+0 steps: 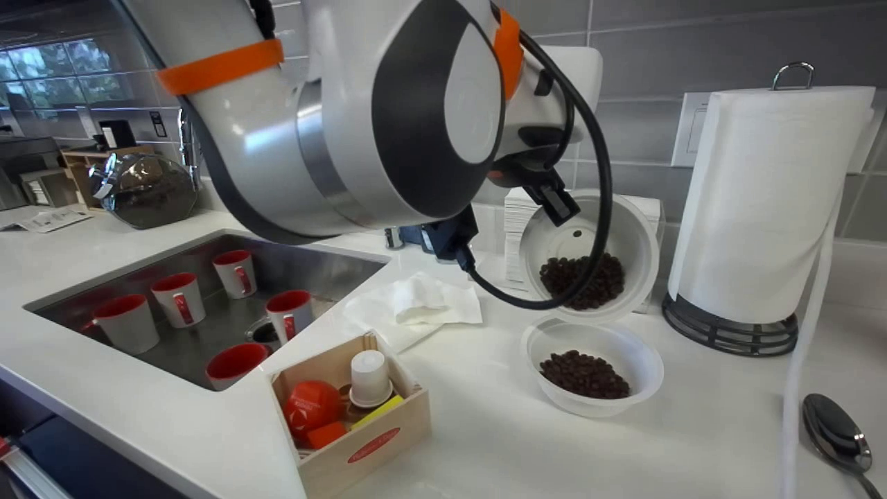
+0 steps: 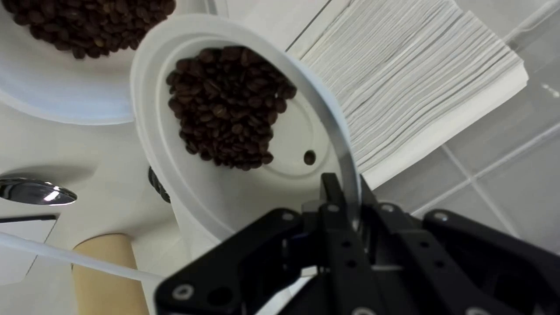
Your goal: Pick up the orange ball and small white cup, put them in the wooden box, pour the contents of the left plate into the right plate
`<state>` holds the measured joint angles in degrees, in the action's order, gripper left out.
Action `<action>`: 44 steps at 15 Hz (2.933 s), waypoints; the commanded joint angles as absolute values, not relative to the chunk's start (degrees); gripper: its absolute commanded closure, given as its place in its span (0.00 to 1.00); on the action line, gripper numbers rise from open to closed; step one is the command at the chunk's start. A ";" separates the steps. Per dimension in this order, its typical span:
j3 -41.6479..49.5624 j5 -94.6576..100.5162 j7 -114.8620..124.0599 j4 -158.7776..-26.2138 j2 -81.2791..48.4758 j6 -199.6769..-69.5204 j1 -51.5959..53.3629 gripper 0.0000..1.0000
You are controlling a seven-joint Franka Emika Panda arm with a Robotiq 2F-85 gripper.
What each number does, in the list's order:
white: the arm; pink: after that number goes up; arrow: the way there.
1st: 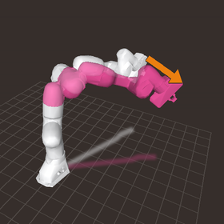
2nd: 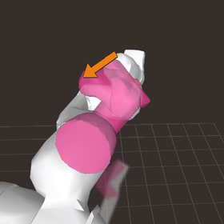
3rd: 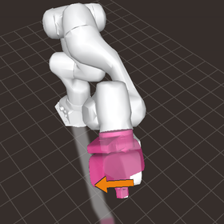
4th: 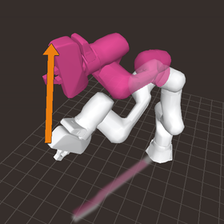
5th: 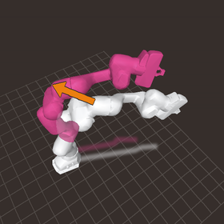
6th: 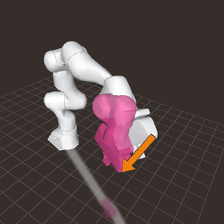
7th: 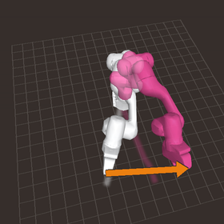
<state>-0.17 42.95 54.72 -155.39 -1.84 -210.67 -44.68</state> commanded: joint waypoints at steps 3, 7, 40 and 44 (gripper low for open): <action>-0.25 36.86 48.36 -156.87 -6.36 -221.08 -44.03 1.00; 4.49 36.09 45.46 -157.88 -9.16 -229.81 -39.55 1.00; 0.21 37.44 43.66 -157.28 -8.98 -243.01 -46.72 1.00; -2.32 37.68 42.54 -157.12 -8.99 -243.01 -49.48 1.00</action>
